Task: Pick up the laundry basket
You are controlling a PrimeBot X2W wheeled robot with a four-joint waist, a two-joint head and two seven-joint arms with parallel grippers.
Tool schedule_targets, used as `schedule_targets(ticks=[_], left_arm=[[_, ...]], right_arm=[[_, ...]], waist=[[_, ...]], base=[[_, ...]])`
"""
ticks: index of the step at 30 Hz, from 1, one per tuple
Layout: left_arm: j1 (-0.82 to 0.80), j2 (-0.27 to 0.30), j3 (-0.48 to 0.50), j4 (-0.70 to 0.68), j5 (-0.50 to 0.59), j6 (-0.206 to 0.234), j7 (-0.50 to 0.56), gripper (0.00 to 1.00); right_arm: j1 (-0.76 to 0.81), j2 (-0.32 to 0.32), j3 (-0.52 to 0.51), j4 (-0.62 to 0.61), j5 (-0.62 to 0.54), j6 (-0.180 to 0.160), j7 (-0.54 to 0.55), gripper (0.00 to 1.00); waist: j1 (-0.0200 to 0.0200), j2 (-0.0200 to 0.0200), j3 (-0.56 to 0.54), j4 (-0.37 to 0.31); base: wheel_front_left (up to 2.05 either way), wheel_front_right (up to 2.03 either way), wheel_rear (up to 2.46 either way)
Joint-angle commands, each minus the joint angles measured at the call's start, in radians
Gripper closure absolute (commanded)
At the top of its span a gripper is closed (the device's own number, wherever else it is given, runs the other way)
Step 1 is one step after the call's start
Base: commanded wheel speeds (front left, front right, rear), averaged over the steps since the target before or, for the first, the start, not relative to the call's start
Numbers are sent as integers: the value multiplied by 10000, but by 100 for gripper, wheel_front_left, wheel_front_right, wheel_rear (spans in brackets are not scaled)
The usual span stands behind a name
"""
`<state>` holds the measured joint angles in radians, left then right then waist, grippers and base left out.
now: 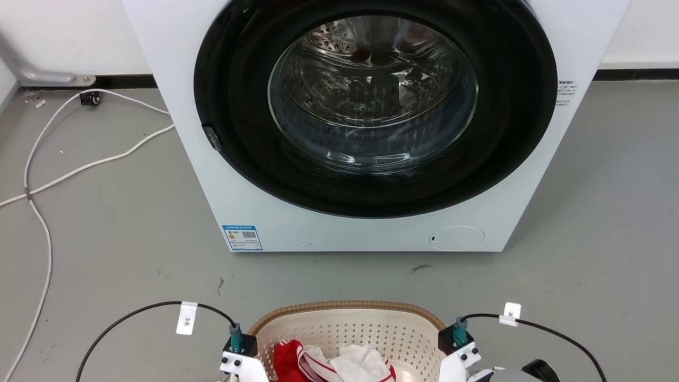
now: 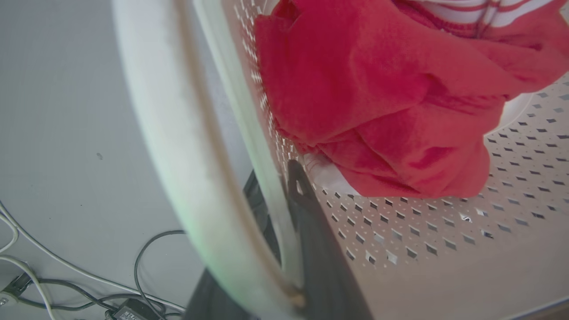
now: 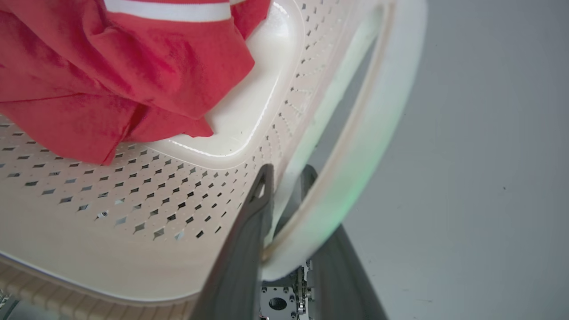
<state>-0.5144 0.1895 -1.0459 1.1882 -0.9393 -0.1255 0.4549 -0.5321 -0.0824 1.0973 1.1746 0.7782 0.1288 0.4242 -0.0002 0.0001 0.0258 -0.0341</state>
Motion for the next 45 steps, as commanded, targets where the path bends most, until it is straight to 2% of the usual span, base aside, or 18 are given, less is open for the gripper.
schedule_targets(ticks=[1, 18, 45], left_arm=[[-34, -101, -62, -171, -67, -80, 19, 100], [-318, -103, -546, 2, -450, -81, -398, 100], [-611, -200, -1211, 278, -821, -81, -1069, 100]], right_arm=[[39, 116, 140, -139, 58, 35, 18, 100], [-384, -67, 1273, -140, 981, 37, -310, 100], [-623, 73, 1786, 299, 1333, 35, -988, 100]], waist=[[2, -1, -19, 3], [2, -1, 0, 28], [2, -1, 89, 65]], base=[[0, 0, 0], [0, 0, 0], [0, 0, 0]])
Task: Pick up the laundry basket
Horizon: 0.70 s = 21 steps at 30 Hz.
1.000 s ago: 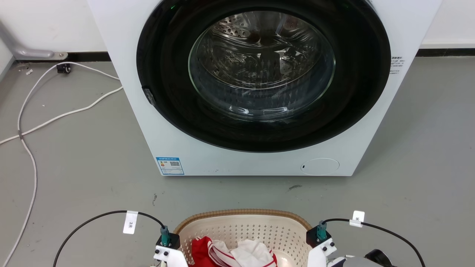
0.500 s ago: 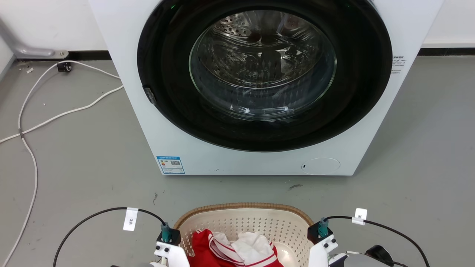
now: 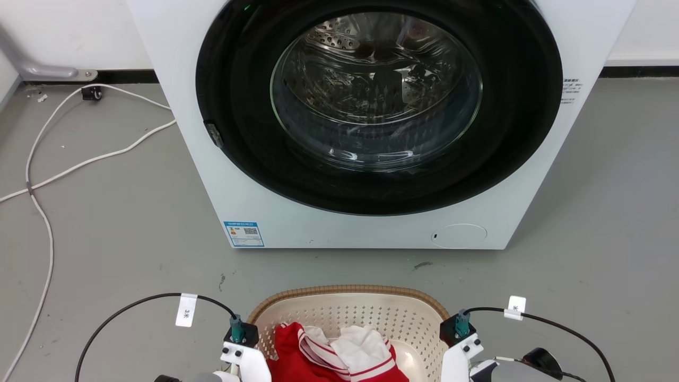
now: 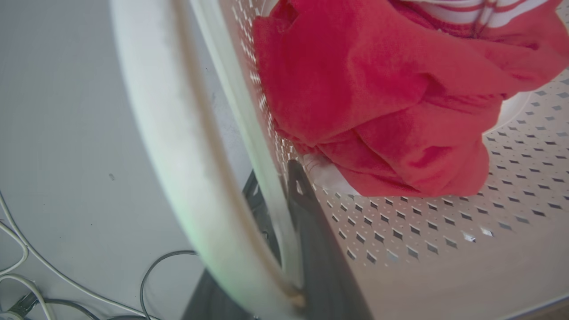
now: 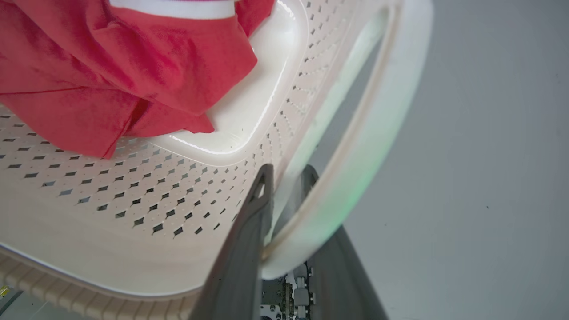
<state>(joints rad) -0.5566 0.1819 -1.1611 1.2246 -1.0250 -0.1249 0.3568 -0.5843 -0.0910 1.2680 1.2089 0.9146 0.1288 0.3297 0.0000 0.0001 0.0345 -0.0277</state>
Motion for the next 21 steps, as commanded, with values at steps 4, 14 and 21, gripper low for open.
schedule_targets(ticks=[4, 14, 21], left_arm=[[-214, -101, -146, -70, -45, -87, -144, 100], [-269, -115, -315, -38, -200, -87, -256, 100], [-333, -165, -441, 0, -300, -87, -316, 100]], right_arm=[[-128, 174, 105, -10, -20, 35, -79, 100], [-149, 206, 140, 15, -12, 35, -150, 100], [-157, 205, 153, 19, 2, 35, -208, 100]], waist=[[0, -1, 16, -1], [0, -1, 26, -16], [0, -1, 41, -17]], base=[[0, 0, 0], [0, 0, 0], [0, 0, 0]])
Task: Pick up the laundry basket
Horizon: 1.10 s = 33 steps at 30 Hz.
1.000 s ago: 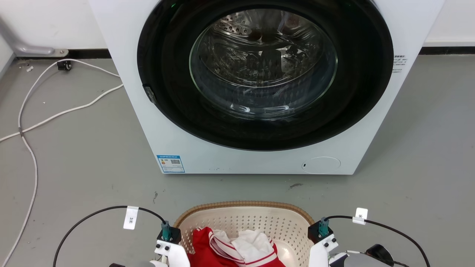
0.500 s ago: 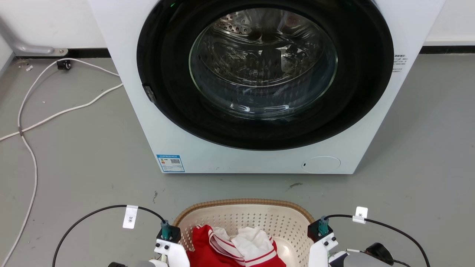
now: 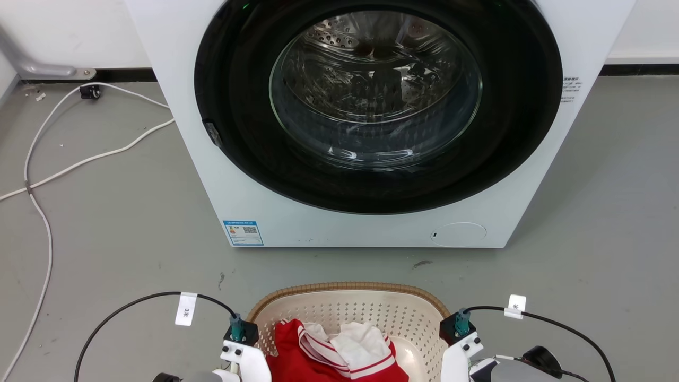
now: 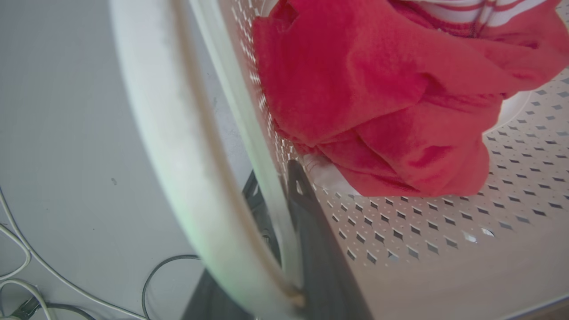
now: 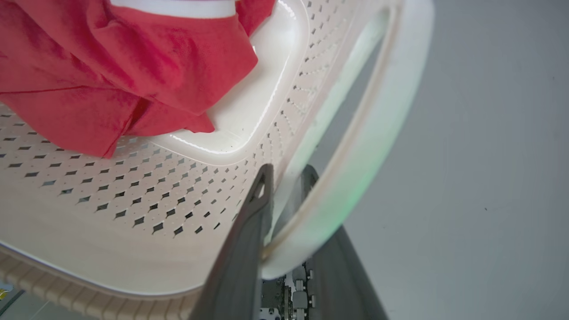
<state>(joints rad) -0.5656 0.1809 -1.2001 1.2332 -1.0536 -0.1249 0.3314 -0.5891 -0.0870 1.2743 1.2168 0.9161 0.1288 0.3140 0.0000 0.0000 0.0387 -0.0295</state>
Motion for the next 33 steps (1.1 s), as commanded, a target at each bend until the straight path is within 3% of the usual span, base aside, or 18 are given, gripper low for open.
schedule_targets(ticks=[1, 33], left_arm=[[-257, -159, -68, -84, -34, -87, -60, 100], [-305, -91, -464, -67, -296, -88, -335, 100]], right_arm=[[-124, 163, 93, -58, -9, 35, -56, 100], [-150, 235, 107, -10, -36, 35, -171, 100]], waist=[[0, 0, 12, 2], [0, 0, 42, 15]], base=[[0, 0, 0], [0, 0, 0]])
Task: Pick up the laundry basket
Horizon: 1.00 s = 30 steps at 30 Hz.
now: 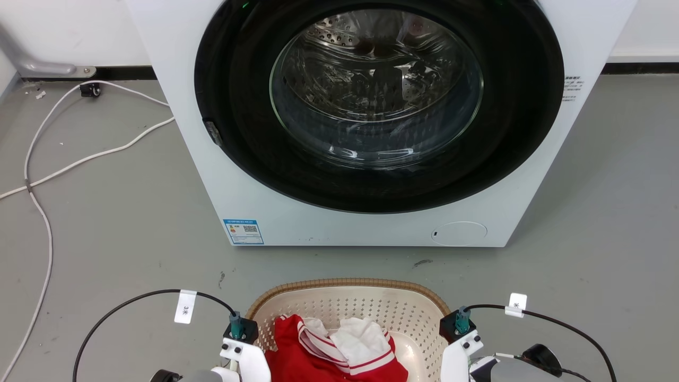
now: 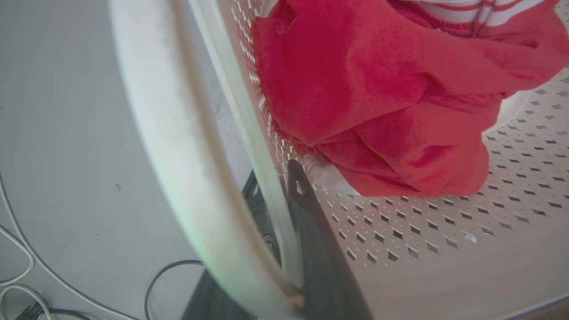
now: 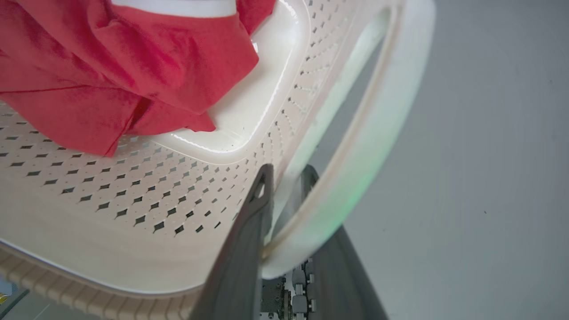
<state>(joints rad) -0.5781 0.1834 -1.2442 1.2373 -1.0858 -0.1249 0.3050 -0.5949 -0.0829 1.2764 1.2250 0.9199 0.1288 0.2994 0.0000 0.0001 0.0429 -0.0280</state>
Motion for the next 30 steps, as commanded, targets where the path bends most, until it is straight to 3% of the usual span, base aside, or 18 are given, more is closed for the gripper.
schedule_targets(ticks=[1, 30], left_arm=[[-181, -114, -32, -104, 17, -88, -78, 100], [-163, -138, -241, -36, -156, -88, -190, 100]], right_arm=[[-88, 197, 87, -95, -67, 35, -27, 100], [59, 236, 86, -59, -95, 36, -21, 100]], waist=[[0, -1, -2, 3], [0, -1, -58, -12]], base=[[0, 0, 0], [0, 0, 0]])
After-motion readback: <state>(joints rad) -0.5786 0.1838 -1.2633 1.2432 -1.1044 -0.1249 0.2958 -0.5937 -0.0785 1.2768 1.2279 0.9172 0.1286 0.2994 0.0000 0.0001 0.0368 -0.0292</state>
